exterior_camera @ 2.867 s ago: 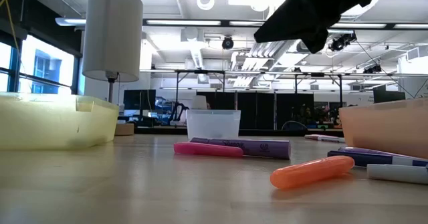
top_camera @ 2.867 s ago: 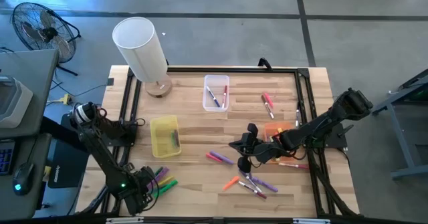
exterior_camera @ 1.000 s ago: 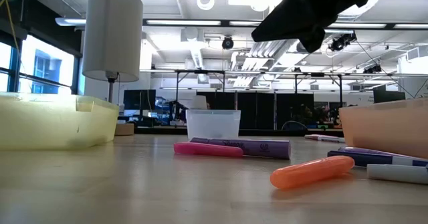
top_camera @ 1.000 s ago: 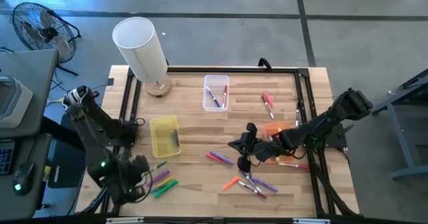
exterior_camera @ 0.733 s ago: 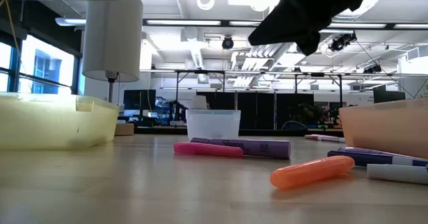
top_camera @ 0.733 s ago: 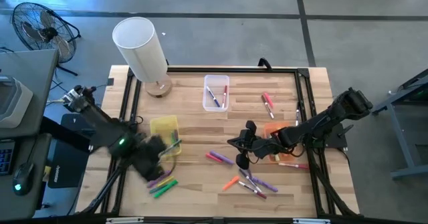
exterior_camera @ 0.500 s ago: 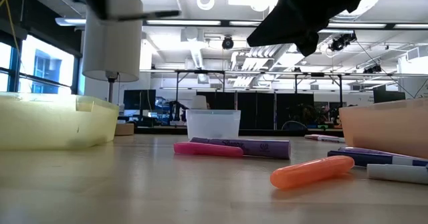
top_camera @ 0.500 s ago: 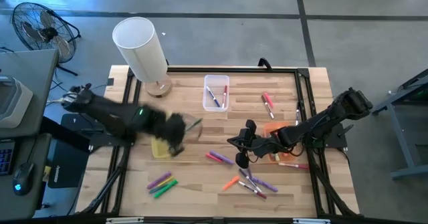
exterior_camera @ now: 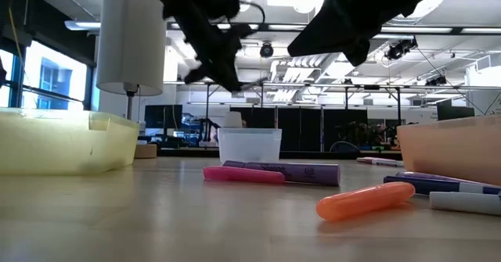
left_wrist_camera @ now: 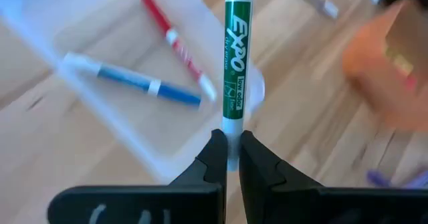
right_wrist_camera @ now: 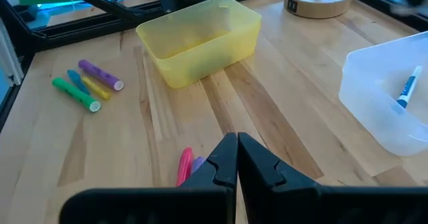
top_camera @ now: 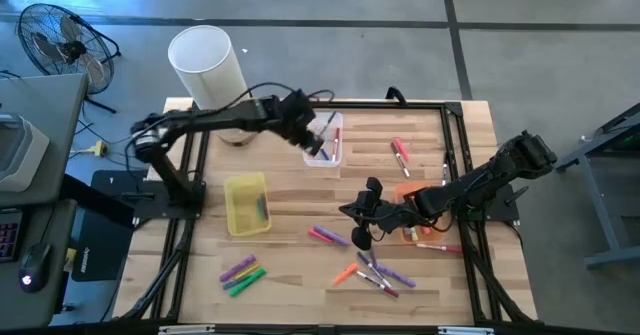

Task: Pick & Place Markers
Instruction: Put the green marker pen into the transparent bin, then adjust the yellow bin

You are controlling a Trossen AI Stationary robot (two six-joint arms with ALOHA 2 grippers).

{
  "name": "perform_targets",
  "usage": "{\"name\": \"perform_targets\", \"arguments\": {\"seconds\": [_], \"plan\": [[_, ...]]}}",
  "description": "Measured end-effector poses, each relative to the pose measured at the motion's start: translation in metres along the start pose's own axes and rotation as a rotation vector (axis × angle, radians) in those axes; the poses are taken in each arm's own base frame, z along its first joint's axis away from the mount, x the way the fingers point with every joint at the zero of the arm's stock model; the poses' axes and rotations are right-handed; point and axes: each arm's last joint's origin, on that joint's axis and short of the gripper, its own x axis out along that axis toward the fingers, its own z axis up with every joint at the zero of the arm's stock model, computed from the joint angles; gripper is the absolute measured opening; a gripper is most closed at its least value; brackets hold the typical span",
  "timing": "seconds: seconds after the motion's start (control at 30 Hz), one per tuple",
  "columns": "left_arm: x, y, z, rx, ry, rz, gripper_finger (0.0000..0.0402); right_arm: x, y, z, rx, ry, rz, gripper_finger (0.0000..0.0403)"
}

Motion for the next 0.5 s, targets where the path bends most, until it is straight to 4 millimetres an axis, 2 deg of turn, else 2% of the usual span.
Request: {"name": "perform_targets", "arguments": {"seconds": [0.13, 0.27, 0.5], "plan": [[0.029, 0.02, 0.014, -0.079, -0.011, -0.059, 0.0014, 0.001, 0.0, 0.0, 0.0, 0.01, 0.017, 0.0], [0.049, 0.033, 0.014, -0.12, 0.016, -0.039, 0.0016, 0.001, 0.0, 0.0, -0.029, 0.011, 0.018, 0.0], [0.054, 0.038, 0.014, -0.115, 0.014, 0.002, 0.001, 0.001, 0.0, 0.0, -0.038, 0.014, 0.021, 0.0]]}}
